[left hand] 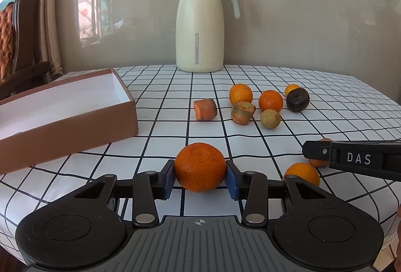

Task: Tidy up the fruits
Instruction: 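Carry the carrot piece and orange over the brown box with both tools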

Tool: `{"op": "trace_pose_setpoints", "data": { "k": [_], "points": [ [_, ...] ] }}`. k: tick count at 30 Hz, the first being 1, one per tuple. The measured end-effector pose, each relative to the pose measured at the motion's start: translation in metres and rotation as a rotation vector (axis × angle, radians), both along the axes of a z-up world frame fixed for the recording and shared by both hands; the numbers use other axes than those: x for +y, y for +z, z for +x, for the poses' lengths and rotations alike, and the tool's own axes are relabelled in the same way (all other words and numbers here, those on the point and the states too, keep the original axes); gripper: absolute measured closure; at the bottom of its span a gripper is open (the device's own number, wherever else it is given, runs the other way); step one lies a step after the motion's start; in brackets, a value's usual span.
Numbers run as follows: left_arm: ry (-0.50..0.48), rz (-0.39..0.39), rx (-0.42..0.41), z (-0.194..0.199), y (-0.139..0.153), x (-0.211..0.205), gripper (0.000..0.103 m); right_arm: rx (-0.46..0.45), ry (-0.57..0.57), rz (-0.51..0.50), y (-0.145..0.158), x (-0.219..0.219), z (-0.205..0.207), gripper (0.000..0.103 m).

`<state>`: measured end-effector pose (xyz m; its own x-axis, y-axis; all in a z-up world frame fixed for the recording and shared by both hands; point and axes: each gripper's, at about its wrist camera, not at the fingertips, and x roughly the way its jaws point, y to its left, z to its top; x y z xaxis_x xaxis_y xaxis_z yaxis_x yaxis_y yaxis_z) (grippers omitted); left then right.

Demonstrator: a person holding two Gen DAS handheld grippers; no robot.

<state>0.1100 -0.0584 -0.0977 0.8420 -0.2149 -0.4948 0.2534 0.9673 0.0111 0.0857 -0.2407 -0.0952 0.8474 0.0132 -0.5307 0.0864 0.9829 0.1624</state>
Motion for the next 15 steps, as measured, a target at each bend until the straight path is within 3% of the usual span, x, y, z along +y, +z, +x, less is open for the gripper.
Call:
{"op": "trace_pose_setpoints", "data": {
  "k": [15],
  "points": [
    [0.038,0.010,-0.033,-0.022,0.013,0.030,0.061,-0.075,0.059,-0.008,0.029,0.021,-0.033,0.088]
  ]
}}
